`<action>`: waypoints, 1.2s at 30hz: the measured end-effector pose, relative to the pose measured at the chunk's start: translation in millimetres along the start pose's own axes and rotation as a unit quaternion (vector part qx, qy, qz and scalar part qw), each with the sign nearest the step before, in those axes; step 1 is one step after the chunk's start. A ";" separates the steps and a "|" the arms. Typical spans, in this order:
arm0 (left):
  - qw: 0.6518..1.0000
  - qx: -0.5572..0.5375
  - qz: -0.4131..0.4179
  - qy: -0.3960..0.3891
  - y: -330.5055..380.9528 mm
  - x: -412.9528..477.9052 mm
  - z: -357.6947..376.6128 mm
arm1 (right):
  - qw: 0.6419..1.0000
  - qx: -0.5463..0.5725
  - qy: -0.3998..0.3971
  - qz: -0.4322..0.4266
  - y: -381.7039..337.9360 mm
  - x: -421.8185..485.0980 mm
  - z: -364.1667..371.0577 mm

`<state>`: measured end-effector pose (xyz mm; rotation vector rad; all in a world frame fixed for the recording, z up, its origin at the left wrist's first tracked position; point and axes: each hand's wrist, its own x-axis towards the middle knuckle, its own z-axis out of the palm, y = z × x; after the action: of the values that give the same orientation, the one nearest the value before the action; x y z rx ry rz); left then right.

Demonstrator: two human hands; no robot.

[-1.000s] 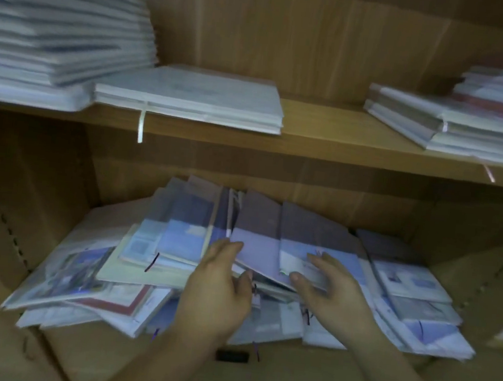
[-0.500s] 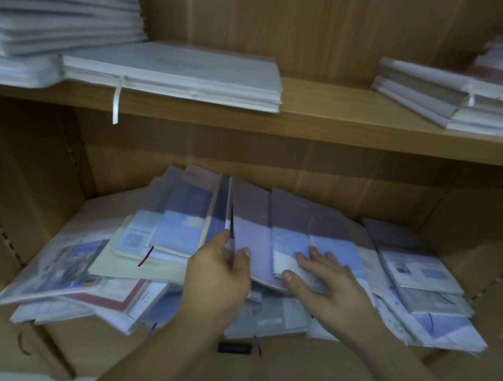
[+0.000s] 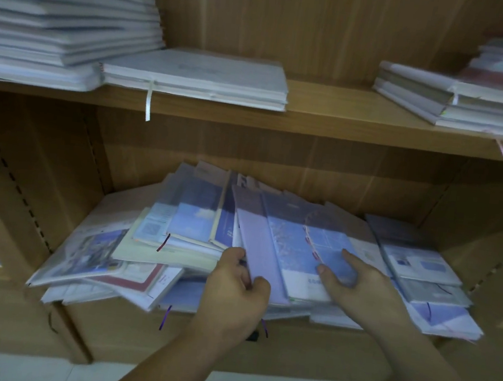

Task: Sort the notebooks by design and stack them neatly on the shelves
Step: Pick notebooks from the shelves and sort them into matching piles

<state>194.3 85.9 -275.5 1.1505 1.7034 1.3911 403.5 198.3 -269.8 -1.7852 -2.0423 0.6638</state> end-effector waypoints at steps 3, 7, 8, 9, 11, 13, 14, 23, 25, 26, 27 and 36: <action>1.000 -0.013 -0.020 -0.015 1.3 -3.6 -0.4 | 0.999 0.009 -0.031 0.024 -0.4 -0.5 -1.0; 0.999 -0.022 -0.042 -0.025 -2.1 -6.8 2.3 | 0.998 -0.007 -0.054 -0.007 -6.6 -11.8 1.0; 0.999 -0.017 -0.036 -0.018 -1.2 -8.7 2.7 | 0.998 -0.017 -0.051 -0.028 -10.1 -17.7 2.4; 1.000 -0.013 -0.024 -0.010 -0.3 -10.4 2.7 | 0.997 -0.026 -0.046 -0.051 -12.3 -23.2 5.0; 1.000 -0.003 -0.008 0.005 0.0 -11.0 1.1 | 0.995 -0.028 -0.047 -0.080 -18.1 -35.5 7.4; 1.000 -0.018 -0.013 0.000 -0.7 -9.8 0.7 | 0.996 -0.011 -0.037 -0.077 -16.6 -38.9 8.6; 0.999 -0.021 -0.021 -0.013 -0.9 -9.5 0.3 | 0.998 0.009 -0.025 -0.065 -12.7 -36.6 8.1; 0.994 -0.016 -0.091 -0.061 0.2 -10.2 -11.9 | 0.981 0.184 -0.055 0.007 -7.8 -33.7 3.8; 0.995 -0.002 -0.077 -0.055 -0.8 -10.9 -14.9 | 0.980 0.195 -0.048 0.005 -8.8 -33.1 -2.4; 0.997 0.003 -0.063 -0.044 -0.7 -12.3 -17.3 | 0.977 0.209 -0.050 0.006 -8.1 -33.1 -6.5; 0.998 0.006 -0.045 -0.035 0.1 -14.8 -19.7 | 0.972 0.228 -0.052 0.005 -6.9 -33.6 -9.9; 0.992 0.104 0.056 -0.035 4.4 -34.6 -45.7 | 0.970 0.225 -0.017 -0.086 -15.3 -59.6 -23.9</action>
<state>168.9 36.1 -262.4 1.4106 1.7896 1.2453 412.7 140.7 -238.8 -1.3305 -1.8492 1.0130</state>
